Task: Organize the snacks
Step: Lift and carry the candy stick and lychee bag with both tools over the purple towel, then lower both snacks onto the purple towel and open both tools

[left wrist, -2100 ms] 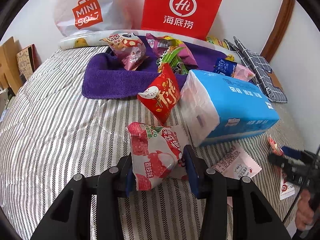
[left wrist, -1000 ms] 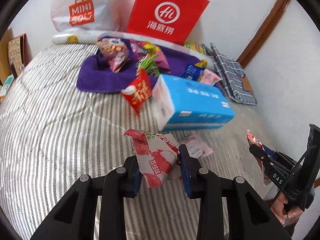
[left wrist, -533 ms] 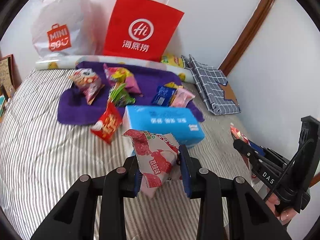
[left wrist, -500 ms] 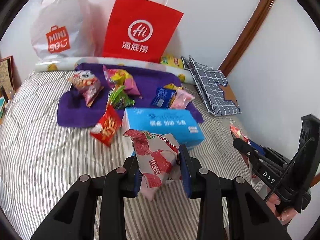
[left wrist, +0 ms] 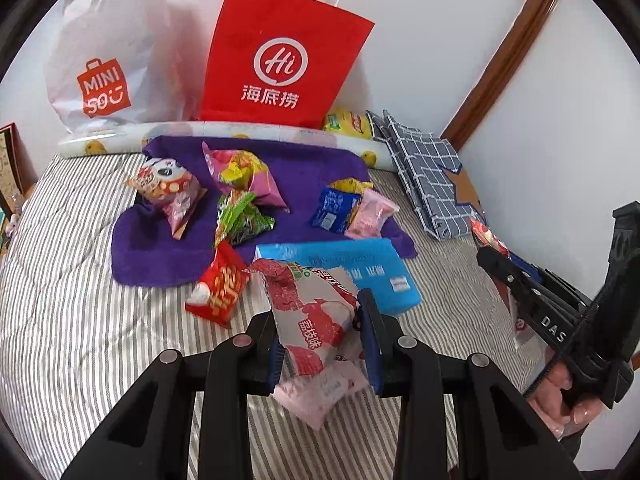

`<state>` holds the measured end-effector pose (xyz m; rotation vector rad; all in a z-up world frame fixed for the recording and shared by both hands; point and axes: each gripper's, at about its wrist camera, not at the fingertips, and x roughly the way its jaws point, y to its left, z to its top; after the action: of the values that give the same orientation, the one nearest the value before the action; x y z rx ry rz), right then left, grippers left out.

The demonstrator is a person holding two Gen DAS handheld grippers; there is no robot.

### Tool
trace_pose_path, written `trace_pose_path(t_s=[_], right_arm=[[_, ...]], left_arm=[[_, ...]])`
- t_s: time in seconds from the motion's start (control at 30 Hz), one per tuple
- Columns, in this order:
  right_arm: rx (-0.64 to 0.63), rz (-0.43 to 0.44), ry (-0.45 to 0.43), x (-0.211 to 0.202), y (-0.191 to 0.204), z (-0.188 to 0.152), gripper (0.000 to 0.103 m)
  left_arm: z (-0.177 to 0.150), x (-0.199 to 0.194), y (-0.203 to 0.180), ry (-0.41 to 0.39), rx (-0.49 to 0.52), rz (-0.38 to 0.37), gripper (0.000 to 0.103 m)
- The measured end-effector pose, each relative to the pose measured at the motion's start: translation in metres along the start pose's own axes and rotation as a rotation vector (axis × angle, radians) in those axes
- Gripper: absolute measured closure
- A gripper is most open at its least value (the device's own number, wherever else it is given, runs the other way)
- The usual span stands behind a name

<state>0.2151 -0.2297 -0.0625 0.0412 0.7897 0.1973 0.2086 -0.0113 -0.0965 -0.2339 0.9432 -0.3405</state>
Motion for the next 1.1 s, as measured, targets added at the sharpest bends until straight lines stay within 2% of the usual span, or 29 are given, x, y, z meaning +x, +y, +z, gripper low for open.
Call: trace_pose_path(t_s=[0.53,0.8,1.1], right_arm=[[-0.016,0.006,-0.011,0.045,0.013,0.046,0.082],[-0.001,0.007,-0.010,0.087,0.004,0.077,0.082],[0.004,0.021,0.060,0.154,0.000,0.097,0.082]], left_arm=[[0.044,0.022,0.021,-0.047,-0.028,-0.013,0.070],[0.079,0.034,0.043,-0.073,-0.060,0.047,0.070],[0.100,0.066,0.078,-0.056,-0.103,0.112,0.073]])
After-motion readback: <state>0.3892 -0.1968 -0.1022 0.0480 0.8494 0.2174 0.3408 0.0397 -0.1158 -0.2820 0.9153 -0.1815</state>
